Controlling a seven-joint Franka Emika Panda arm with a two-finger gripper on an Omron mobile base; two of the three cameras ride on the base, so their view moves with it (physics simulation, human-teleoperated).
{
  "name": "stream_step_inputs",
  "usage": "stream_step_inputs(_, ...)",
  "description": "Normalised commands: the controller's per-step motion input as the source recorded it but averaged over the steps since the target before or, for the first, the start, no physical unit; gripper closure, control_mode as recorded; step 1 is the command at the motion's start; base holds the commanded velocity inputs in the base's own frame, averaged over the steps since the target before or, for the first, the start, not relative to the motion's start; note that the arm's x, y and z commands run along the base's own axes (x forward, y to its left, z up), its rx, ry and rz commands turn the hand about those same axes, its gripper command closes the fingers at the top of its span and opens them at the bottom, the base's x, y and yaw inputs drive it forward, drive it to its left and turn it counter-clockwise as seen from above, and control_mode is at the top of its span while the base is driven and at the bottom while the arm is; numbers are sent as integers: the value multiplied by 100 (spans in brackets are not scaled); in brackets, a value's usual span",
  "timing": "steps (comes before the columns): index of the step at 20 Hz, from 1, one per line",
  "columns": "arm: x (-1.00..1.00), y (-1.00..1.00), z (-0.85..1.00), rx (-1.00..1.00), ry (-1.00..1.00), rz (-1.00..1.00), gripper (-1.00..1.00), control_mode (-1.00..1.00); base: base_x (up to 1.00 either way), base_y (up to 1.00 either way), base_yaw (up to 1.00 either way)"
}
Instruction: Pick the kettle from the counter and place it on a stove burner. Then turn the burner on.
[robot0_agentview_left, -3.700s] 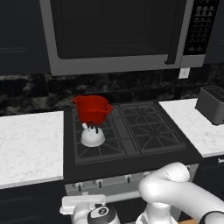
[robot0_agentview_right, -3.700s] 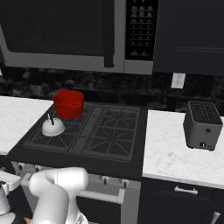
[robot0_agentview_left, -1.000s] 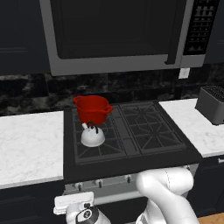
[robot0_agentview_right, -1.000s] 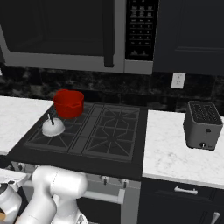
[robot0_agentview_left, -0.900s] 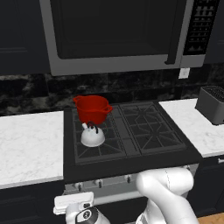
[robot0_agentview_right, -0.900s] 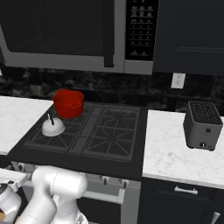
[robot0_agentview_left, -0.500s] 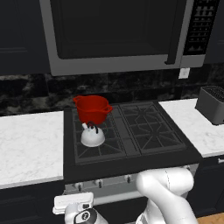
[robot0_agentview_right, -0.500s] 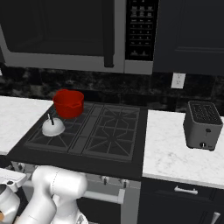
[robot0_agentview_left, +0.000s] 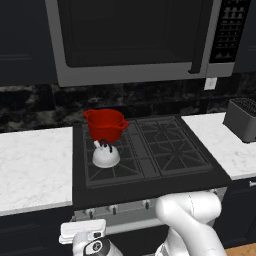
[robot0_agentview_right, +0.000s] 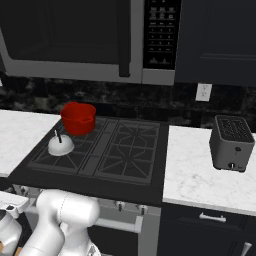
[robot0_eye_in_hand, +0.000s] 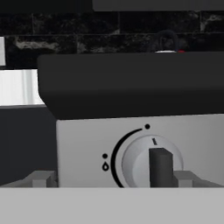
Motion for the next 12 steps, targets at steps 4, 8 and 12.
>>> stream_step_inputs(4, 8, 9, 0, 0, 0, 5, -100, -100, 0, 0, 0)
stream_step_inputs(8, 18, 6, 0, 0, 0, 8, -100, -100, 0, 0, 0)
stream_step_inputs(12, 24, 22, 2, 0, 0, 11, -100, -100, 0, 0, 0)
